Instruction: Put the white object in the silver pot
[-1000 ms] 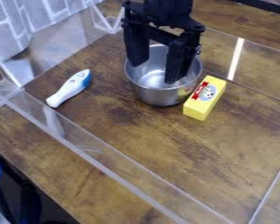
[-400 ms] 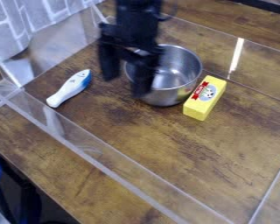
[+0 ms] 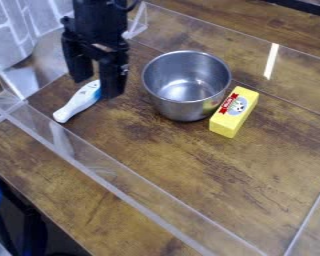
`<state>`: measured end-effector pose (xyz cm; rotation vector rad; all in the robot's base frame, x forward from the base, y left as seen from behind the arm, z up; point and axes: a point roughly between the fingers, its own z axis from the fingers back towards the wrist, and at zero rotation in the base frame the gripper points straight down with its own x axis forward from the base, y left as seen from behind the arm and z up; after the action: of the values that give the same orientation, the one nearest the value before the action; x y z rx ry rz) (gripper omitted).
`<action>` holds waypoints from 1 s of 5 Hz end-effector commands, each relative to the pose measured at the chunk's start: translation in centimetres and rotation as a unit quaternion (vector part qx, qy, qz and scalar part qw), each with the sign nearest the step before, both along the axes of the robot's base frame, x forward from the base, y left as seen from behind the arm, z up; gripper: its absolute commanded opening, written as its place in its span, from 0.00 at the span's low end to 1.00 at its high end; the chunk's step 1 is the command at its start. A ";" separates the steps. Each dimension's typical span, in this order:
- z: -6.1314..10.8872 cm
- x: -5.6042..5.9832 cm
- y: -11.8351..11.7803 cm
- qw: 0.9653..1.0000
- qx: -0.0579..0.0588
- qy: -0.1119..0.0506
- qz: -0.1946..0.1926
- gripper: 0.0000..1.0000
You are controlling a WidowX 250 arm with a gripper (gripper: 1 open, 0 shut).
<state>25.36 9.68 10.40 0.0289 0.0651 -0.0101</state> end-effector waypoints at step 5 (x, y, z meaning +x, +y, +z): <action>-5.8 0.2 5.8 0.998 0.027 -0.038 -0.044 1.00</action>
<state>25.21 14.80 3.51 0.0648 0.0246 -0.1034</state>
